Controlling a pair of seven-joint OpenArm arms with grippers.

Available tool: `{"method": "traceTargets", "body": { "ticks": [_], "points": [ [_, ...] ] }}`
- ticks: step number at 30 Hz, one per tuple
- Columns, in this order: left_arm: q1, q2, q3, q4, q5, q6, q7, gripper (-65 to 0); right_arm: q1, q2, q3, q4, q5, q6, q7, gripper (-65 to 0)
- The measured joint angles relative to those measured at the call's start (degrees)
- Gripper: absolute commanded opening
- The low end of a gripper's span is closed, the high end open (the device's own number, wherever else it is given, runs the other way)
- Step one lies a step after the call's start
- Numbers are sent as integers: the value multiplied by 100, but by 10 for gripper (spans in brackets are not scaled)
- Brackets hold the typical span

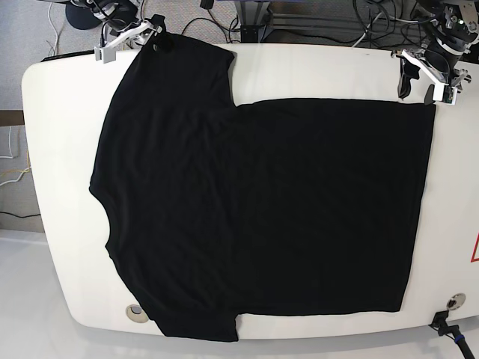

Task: Fold the T-shirt properly
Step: 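Close the right gripper on the shoulder corner near the collar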

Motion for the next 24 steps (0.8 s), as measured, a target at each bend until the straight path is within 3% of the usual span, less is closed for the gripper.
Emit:
{"method": "traceTargets", "body": {
  "ticks": [15, 24],
  "points": [
    [4, 2, 0, 0, 17, 0, 4, -287, -116, 7, -44, 667, -4, -11, -4, -244],
    [2, -9, 0, -2, 17, 0, 2, -287, 146, 162, 754, 634, -22, -22, -35, -244]
  ]
}}
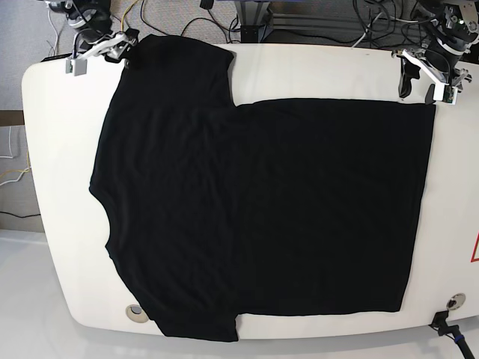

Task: Fold the T-shirt properly
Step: 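Close the right gripper on the shoulder corner near the collar, then close the left gripper on the shirt's shoulder corner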

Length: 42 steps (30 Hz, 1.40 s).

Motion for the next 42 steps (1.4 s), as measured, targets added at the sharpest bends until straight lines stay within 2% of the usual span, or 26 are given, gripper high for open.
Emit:
{"method": "traceTargets", "body": {
  "ticks": [12, 15, 19, 23, 24, 25, 28, 29, 39, 40, 42],
  "points": [
    [-109, 2, -2, -2, 0, -2, -2, -287, 317, 68, -17, -678, 90, 37, 101, -244],
    [-107, 9, -2, -2, 2, -2, 2, -287, 291, 76, -337, -667, 133, 52, 96, -244],
    [-109, 2, -2, -2, 2, -2, 0, -287, 238, -179, -511, -632, 240, 109, 109, -244],
    [-101, 9, 0, -2, 2, -2, 0, -287, 208, -160, -511, -632, 249, 131, 94, -248],
    [-98, 7, 0, -2, 2, -4, 0, -287, 210, -162, -511, -632, 247, 129, 94, -270],
    [-98, 4, 0, -2, 2, -2, 2, -287, 208, -162, -511, -632, 247, 129, 98, -321],
    [-101, 2, 0, -2, 2, -2, 0, -287, 212, -157, -509, -634, 179, 96, 85, -582],
    [-101, 4, 0, -2, 2, -2, 2, -287, 214, -160, -509, -638, 103, 70, 52, -650],
    [-162, 2, -17, -7, -2, -2, 2, -286, 302, -162, -511, -706, 0, 13, -57, -650],
    [-247, 35, -120, -22, -22, -20, 48, -286, 302, -160, -511, -706, 0, 13, -55, -650],
    [-487, 92, -584, -46, -369, -74, 557, -284, 306, -160, -511, -706, 0, 15, -55, -650]
  ]
}}
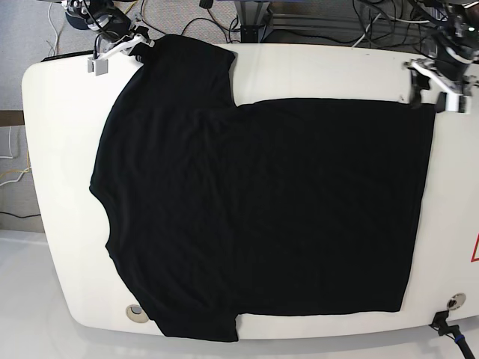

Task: Fold the T-shirt properly
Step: 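Close the left gripper on the shirt's shoulder corner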

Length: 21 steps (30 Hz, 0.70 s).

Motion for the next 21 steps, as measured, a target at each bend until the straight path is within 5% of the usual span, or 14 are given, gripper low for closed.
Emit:
{"method": "traceTargets", "body": {
  "ticks": [3, 9, 21],
  "points": [
    [-282, -90, -527, -319, -601, -289, 728, -284, 0, 7, 0, 0, 0, -4, 0, -650],
    [-879, -22, -914, -1078, -682, -675, 1727, -201, -4, 13, 0, 0, 0, -2, -2, -650],
    [-1436, -146, -614, -2315, -682, -654, 1685, -203, -2, 11, 0, 0, 0, -2, 0, -650]
  ]
}}
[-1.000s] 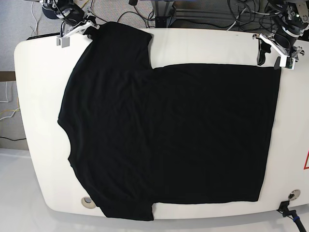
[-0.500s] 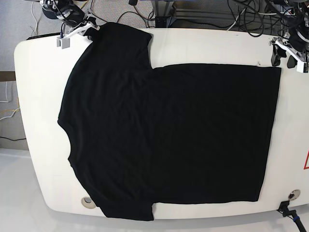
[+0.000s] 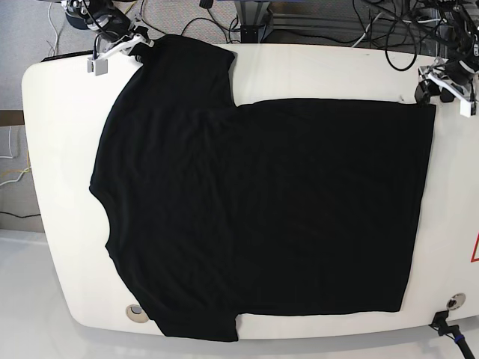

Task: Fold the T-shirt properly
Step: 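Close the left gripper on the shirt's shoulder corner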

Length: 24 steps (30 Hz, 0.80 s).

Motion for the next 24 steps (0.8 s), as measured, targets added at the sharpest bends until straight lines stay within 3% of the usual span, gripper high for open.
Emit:
{"method": "traceTargets", "body": {
  "ticks": [12, 14, 18, 24],
  "points": [
    [-348, 31, 367, -57, 39, -2, -35, -207, 15, -13, 0, 0, -2, 0, -2, -650],
    [-348, 13, 459, -68, 37, -2, -61, -271, 15, -11, 0, 0, 0, 0, -2, -650],
    [-555, 15, 518, -380, -92, -20, -149, -484, 15, -9, 0, 0, 0, 0, -2, -650],
    [-640, 20, 514, -579, -129, -22, -188, -650, 17, -11, 0, 0, 0, 0, -2, -650]
  ]
}}
